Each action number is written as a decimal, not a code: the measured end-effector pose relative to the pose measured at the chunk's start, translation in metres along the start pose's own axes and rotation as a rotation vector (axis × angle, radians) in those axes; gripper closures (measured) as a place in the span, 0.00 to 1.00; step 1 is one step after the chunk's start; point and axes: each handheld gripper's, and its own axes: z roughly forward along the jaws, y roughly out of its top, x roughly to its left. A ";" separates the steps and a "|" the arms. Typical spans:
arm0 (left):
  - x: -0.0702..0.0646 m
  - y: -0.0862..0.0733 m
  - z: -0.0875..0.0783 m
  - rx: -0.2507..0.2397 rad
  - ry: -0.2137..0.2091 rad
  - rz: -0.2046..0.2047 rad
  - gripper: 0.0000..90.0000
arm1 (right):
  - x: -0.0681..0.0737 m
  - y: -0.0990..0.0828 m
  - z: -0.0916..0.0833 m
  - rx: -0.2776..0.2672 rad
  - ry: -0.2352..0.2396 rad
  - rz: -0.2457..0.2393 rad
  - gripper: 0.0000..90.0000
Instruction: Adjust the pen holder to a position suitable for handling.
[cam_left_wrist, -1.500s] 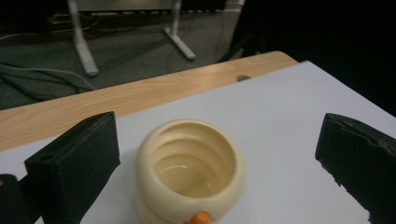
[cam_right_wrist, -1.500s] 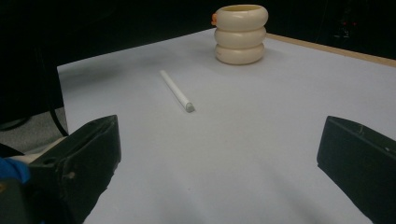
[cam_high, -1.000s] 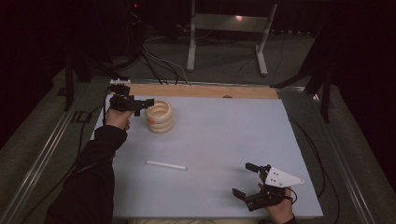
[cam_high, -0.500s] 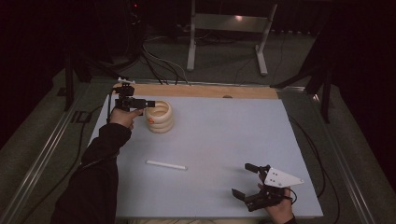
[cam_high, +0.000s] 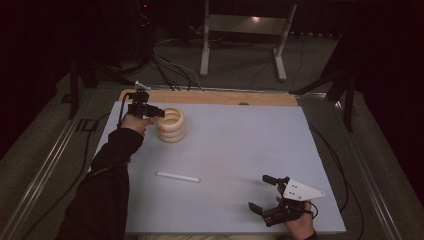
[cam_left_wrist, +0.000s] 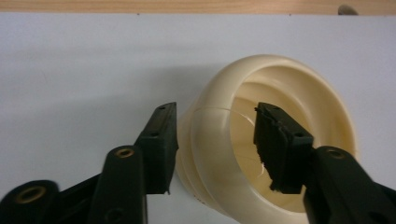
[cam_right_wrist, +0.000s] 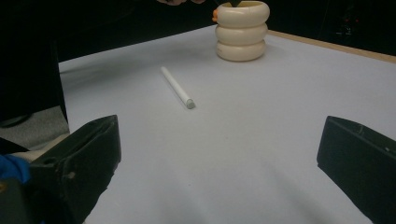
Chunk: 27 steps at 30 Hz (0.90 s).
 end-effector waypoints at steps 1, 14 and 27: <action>0.000 0.000 0.001 0.005 0.004 0.003 0.64 | 0.000 0.000 0.000 -0.001 -0.001 0.000 0.00; -0.007 0.004 0.005 0.050 0.077 0.044 0.82 | 0.000 0.000 -0.001 0.000 -0.004 0.000 0.00; -0.034 0.006 -0.003 0.068 0.029 0.141 0.83 | -0.001 0.000 -0.001 -0.004 -0.008 -0.001 0.00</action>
